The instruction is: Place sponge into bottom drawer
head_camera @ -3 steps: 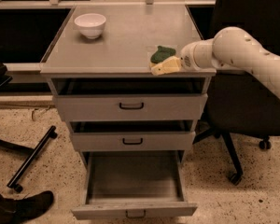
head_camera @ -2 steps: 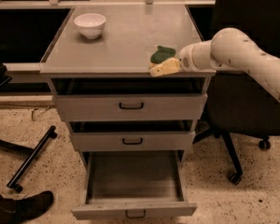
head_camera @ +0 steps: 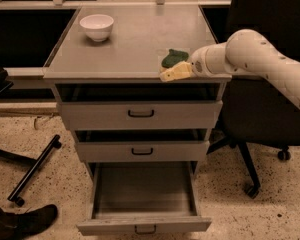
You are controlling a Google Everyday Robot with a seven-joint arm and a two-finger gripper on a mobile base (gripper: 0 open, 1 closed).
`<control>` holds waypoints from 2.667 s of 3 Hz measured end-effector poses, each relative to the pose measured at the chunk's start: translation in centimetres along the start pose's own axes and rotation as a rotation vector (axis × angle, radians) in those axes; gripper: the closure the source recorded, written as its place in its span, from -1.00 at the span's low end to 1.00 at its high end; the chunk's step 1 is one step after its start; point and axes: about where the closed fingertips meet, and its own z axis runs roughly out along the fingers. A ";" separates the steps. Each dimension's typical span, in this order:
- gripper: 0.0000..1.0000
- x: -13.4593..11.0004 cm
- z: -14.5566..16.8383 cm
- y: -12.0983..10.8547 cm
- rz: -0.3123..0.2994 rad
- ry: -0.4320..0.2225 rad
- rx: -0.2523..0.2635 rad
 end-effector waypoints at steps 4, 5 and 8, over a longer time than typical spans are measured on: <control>-0.16 -1.8 -0.9 0.4 -0.058 -0.027 0.016; 0.30 -1.8 -0.9 0.5 -0.058 -0.027 0.016; 1.00 0.8 -11.3 4.1 -0.123 -0.008 -0.049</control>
Offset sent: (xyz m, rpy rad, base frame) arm -0.0042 0.0034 0.0346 -0.0493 -0.0914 0.0248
